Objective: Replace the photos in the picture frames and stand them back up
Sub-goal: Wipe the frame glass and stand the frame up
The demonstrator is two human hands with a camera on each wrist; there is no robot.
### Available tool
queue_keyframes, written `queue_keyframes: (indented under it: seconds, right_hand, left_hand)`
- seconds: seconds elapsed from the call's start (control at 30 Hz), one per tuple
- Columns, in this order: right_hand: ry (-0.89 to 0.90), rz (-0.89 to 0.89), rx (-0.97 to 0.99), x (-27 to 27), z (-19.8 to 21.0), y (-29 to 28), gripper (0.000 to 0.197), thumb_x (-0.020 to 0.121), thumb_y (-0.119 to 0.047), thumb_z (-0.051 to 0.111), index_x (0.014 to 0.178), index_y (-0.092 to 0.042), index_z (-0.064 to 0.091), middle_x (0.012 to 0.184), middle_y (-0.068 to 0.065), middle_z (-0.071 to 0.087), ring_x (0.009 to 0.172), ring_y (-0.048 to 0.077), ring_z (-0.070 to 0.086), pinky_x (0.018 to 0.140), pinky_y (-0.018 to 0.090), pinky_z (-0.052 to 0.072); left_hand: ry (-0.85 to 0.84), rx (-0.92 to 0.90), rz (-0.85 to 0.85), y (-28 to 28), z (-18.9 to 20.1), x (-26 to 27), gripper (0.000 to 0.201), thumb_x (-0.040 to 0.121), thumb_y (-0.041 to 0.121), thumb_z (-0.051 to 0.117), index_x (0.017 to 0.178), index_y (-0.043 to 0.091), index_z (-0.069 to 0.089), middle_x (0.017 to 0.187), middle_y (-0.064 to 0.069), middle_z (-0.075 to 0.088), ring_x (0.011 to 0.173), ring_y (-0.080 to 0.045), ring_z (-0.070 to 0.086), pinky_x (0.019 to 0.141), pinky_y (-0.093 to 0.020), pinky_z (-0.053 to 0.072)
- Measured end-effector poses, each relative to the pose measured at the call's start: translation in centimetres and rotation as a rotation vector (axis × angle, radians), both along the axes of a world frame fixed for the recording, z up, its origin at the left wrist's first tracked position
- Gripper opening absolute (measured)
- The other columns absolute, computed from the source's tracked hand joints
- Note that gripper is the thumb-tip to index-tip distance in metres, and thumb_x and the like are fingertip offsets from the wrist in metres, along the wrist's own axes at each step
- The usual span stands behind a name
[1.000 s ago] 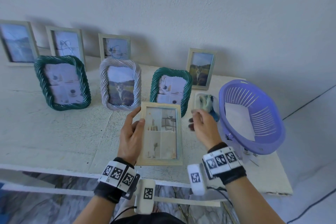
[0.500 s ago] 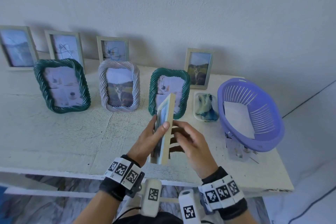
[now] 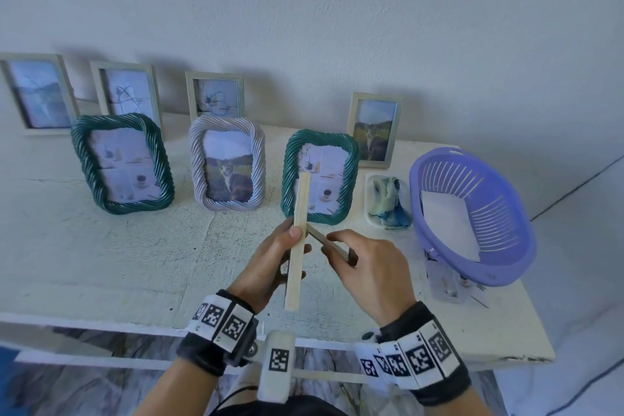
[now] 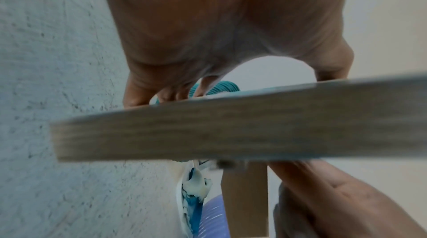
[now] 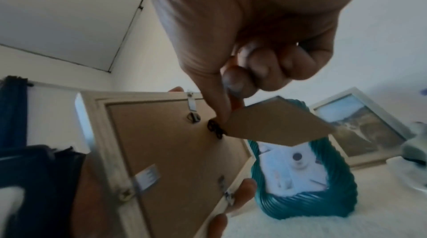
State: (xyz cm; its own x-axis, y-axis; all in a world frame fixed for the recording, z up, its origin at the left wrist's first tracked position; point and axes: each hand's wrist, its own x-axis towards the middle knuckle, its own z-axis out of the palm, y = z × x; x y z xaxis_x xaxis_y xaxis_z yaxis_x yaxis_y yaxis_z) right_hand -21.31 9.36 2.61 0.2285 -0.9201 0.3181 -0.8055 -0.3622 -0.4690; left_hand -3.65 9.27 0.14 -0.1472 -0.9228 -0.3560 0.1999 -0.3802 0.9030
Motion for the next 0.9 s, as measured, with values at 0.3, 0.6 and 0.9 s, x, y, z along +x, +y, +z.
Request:
queue_keyframes:
  seconds: [0.3,0.6,0.9]
  right_hand:
    - [-1.144,-0.265,0.916,1.6,1.4,-0.2,0.050,0.098,-0.051,0.041,0.086,-0.018,0.077,0.088,0.009,0.075,0.081,0.026,0.072,0.073,0.039,0.057]
    - [-1.149,-0.067,0.937,1.0,2.7,-2.8,0.048,0.080,-0.067,0.046,0.095,-0.034,0.077,0.133,0.031,0.044,0.112,0.047,0.053,0.096,0.055,0.041]
    - [-0.755,0.163,0.290,1.5,12.4,-11.6,0.027,0.098,-0.032,0.051,0.099,-0.012,0.069,0.093,0.021,0.067,0.088,0.043,0.063,0.080,0.060,0.052]
  left_hand:
    - [-0.202,-0.143,0.106,0.3,0.6,0.8,0.102,0.061,0.087,0.059,0.147,0.040,0.032,0.135,0.002,0.056,0.123,-0.018,0.056,0.099,-0.052,0.048]
    - [-0.045,0.116,-0.104,-2.6,5.2,3.5,0.086,0.082,0.079,0.012,0.126,0.025,0.062,0.111,-0.013,0.072,0.103,-0.032,0.069,0.081,-0.057,0.055]
    - [-0.160,-0.132,-0.097,-11.0,15.7,7.1,0.071,0.088,0.070,0.030,0.108,0.016,0.071,0.109,-0.030,0.066,0.101,-0.047,0.063,0.079,-0.058,0.053]
